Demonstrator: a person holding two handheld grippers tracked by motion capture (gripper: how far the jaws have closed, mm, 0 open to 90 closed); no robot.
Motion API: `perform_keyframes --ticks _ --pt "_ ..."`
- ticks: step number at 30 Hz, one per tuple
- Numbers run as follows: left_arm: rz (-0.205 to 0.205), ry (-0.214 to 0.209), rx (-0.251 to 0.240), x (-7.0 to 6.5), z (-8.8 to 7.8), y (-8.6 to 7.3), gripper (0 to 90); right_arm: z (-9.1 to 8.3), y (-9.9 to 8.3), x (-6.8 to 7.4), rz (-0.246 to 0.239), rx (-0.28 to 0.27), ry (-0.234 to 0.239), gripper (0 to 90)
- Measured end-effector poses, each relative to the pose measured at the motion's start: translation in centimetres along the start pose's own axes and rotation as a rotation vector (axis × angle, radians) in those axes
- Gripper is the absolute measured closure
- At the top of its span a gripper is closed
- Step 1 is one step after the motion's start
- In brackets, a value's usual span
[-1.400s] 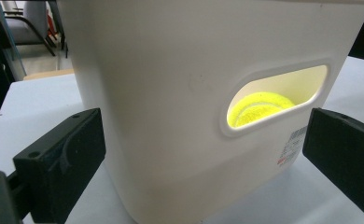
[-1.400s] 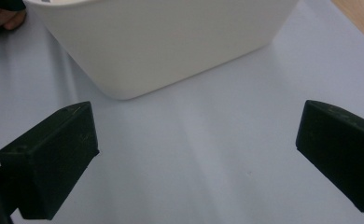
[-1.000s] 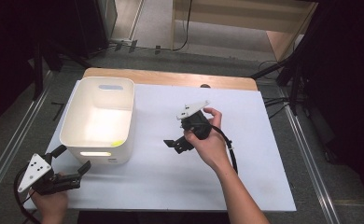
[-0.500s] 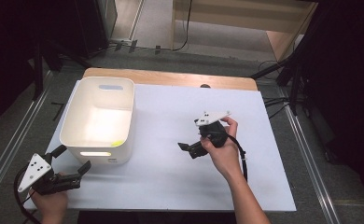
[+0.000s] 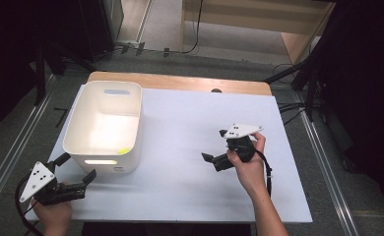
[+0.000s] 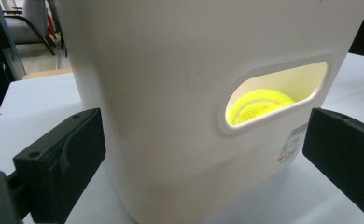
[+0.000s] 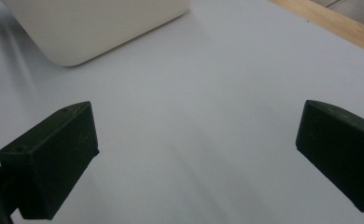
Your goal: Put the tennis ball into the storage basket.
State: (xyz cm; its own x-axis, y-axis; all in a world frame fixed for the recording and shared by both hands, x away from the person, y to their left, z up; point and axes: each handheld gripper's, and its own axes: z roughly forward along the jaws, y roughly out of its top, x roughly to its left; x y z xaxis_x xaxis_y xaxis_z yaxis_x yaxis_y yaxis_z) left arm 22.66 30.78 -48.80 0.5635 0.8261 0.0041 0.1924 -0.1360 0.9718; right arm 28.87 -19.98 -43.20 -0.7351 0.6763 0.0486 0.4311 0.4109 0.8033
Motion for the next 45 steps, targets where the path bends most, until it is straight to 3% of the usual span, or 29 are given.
perform_keyframes --ticks 21,27,36,45 --pt "0.004 0.000 0.004 0.0 0.0 0.0 0.0 -2.2 -5.1 -1.3 0.101 -0.058 -0.051 0.0" --pt "0.011 0.000 0.010 -0.1 0.1 0.0 0.0 -3.1 -6.3 -1.7 0.113 -0.075 -0.086 0.0" --pt "0.011 0.001 0.012 -0.1 0.0 0.0 0.0 -4.1 -8.1 -2.0 0.154 -0.096 -0.107 0.0" --pt "0.013 -0.002 0.012 -0.2 0.1 0.0 0.0 -5.1 -9.4 -2.2 0.162 -0.104 -0.123 0.0"
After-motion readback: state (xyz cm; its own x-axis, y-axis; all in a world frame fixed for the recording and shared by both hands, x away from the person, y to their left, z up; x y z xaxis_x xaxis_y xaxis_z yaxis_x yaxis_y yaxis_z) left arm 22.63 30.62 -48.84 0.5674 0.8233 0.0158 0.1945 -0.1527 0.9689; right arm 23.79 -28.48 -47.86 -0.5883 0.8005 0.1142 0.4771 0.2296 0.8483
